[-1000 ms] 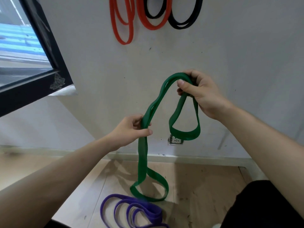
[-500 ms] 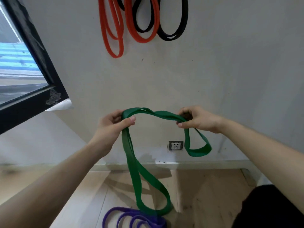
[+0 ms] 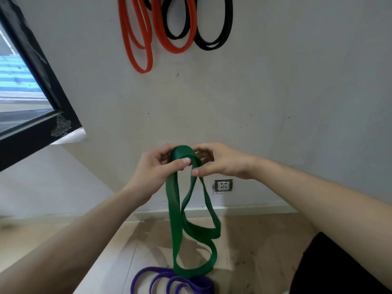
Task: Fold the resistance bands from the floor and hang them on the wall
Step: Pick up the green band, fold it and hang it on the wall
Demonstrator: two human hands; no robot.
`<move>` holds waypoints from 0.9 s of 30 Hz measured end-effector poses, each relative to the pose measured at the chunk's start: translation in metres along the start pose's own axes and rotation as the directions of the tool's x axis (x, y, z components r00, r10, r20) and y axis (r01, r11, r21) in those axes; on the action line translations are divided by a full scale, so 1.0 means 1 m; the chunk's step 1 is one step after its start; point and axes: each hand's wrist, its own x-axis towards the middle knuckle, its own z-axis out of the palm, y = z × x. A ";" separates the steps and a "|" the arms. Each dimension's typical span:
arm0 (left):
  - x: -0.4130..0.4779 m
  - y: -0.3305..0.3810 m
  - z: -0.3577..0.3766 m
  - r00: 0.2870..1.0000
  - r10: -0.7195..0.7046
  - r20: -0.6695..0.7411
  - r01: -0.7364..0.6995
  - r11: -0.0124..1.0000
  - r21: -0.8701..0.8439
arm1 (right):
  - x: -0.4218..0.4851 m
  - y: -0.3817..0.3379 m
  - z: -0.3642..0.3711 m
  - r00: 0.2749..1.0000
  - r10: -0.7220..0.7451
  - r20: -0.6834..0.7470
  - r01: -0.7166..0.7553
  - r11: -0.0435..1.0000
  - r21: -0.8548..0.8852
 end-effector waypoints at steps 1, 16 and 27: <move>0.000 -0.001 -0.002 1.000 0.002 0.006 -0.003 1.000 0.006 | 0.002 -0.002 0.004 0.999 -0.026 -0.023 0.026 1.000 -0.006; 0.003 -0.018 -0.021 0.994 -0.103 0.027 0.092 0.960 0.266 | 0.013 -0.043 0.018 0.916 -0.225 -0.331 0.247 0.969 0.027; 0.003 -0.019 -0.021 0.991 -0.130 -0.029 0.131 0.990 0.056 | 0.019 -0.037 -0.012 0.770 -0.213 -0.601 0.378 0.912 0.161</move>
